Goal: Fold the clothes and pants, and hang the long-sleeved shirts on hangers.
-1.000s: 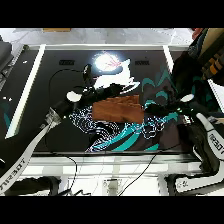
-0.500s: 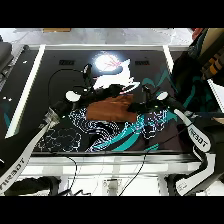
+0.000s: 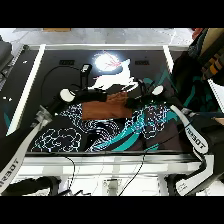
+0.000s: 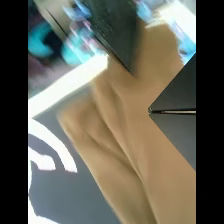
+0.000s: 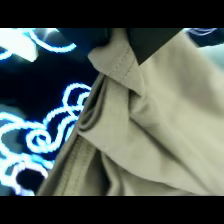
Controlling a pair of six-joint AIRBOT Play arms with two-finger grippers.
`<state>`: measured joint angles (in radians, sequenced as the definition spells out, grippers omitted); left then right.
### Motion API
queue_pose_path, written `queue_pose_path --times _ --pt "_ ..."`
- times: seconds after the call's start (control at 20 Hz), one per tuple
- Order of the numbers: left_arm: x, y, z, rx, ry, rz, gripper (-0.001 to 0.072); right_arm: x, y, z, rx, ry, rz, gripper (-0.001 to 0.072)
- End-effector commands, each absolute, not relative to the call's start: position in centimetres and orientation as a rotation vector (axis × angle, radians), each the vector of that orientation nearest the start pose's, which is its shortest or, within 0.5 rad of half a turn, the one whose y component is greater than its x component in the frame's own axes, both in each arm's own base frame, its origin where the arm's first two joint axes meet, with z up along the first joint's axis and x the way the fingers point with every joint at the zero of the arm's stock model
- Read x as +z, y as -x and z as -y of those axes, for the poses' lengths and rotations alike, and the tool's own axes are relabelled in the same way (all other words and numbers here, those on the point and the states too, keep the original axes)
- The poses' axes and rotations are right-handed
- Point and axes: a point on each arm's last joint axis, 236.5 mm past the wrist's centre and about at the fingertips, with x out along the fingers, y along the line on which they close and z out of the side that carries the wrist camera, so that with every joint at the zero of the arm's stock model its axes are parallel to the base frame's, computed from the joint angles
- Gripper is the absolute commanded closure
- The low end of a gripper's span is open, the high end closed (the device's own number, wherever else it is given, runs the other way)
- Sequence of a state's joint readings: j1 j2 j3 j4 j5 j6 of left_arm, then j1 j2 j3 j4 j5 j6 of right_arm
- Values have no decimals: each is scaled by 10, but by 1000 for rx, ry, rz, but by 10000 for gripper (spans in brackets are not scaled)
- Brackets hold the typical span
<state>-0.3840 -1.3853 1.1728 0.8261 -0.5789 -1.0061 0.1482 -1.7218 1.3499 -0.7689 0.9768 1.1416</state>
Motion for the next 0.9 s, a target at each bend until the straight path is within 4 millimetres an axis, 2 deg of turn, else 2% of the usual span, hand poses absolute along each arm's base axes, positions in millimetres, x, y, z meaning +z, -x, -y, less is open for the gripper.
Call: queue_pose_path --times 0.0,0.15,0.2,0.3,0.4,0.6,0.75,0.85 --pt "72 -436 206 -645 -182 -743 694 22 -474 -182 661 -376 -1093 699" --pt "112 -437 139 -514 -382 -673 694 92 -482 -125 595 -381 -950 699" --pt "130 -436 118 -461 -439 -638 693 117 -481 -98 548 -390 -898 699" --pt "167 -430 84 -369 -506 -568 693 154 -474 -44 412 -419 -822 699" --pt "198 -421 61 -304 -514 -507 693 190 -455 12 255 -424 -746 698" --pt "237 -403 38 -231 -504 -429 693 252 -391 116 -71 -291 -604 698" --pt "245 -398 37 -224 -503 -410 693 286 -322 190 -378 -156 -550 699" --pt "244 -399 37 -224 -503 -412 693 295 -270 227 -570 -104 -572 699"
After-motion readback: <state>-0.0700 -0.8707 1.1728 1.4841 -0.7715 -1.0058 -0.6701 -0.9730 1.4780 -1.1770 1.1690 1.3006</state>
